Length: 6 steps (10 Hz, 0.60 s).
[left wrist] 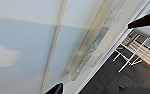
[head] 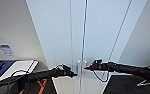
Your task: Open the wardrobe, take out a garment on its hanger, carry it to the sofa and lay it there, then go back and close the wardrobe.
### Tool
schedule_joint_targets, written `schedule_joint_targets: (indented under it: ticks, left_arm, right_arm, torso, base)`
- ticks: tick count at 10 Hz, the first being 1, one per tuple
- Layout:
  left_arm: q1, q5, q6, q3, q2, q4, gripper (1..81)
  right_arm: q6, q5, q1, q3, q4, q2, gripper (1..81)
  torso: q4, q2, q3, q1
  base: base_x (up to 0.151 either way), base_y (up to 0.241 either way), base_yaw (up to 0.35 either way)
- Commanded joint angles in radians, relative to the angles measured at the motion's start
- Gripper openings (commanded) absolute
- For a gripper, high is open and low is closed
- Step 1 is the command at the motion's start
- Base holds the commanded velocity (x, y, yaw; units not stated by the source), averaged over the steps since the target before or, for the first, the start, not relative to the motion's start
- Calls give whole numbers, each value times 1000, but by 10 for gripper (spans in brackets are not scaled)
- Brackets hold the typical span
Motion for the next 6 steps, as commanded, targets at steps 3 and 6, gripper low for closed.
schedule_joint_targets:
  ticks: [3,6]
  left_arm:
    - [-171,-13,2,-71,63,-2,811]
    - [-171,-12,2,-139,117,4,811]
  right_arm:
    - [4,17,181,-98,-2,82,811]
    - [4,17,186,-129,-1,103,811]
  torso:
    - [0,0,0,0]
    - [0,0,0,0]
  base:
    - [0,0,0]
    - [0,0,0]
